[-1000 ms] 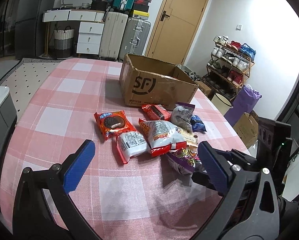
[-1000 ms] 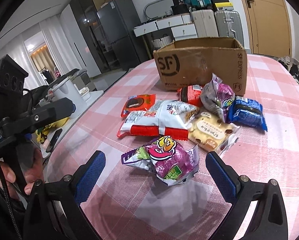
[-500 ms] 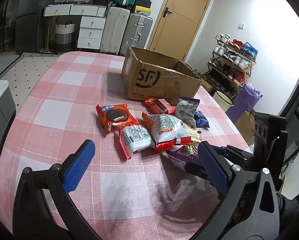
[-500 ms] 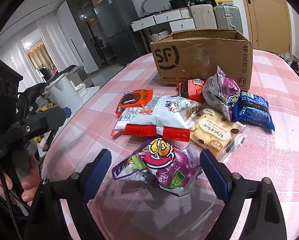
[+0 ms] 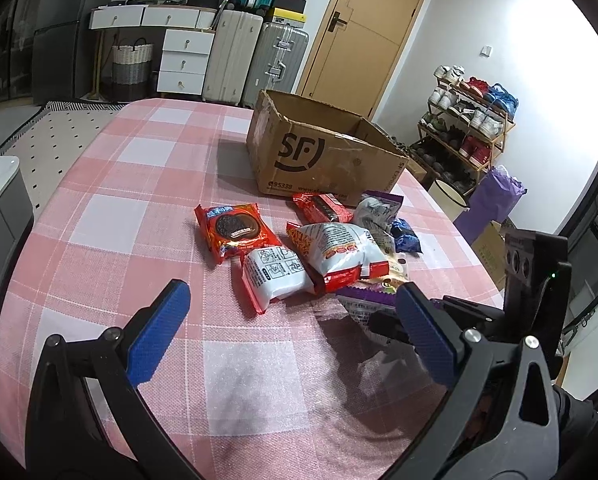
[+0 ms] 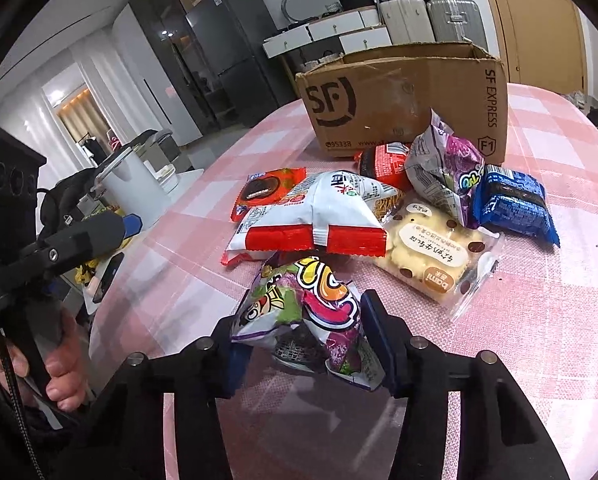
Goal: Organize snacks
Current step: 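Grasp the purple candy bag with the right tool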
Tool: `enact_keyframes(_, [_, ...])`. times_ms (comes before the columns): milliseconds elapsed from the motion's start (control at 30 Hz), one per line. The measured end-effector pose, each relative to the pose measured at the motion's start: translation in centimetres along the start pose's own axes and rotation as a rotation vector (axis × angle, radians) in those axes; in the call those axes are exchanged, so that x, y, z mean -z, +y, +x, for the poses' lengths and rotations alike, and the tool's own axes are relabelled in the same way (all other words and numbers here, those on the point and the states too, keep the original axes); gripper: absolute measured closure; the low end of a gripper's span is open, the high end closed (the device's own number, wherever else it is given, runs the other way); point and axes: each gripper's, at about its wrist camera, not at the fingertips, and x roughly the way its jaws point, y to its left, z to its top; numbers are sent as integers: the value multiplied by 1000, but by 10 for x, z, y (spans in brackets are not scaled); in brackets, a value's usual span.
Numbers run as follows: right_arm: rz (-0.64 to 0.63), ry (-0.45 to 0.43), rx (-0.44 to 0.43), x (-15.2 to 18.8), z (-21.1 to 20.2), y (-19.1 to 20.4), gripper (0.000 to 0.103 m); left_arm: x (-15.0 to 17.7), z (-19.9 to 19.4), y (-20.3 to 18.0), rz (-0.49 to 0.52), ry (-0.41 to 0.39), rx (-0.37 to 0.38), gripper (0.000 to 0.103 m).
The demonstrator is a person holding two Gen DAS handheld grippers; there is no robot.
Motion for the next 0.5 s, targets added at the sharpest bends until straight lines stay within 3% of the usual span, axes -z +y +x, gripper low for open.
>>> enact_keyframes(500, [23, -22, -54, 2, -16, -2, 58, 0, 3, 4, -7, 27, -37, 1])
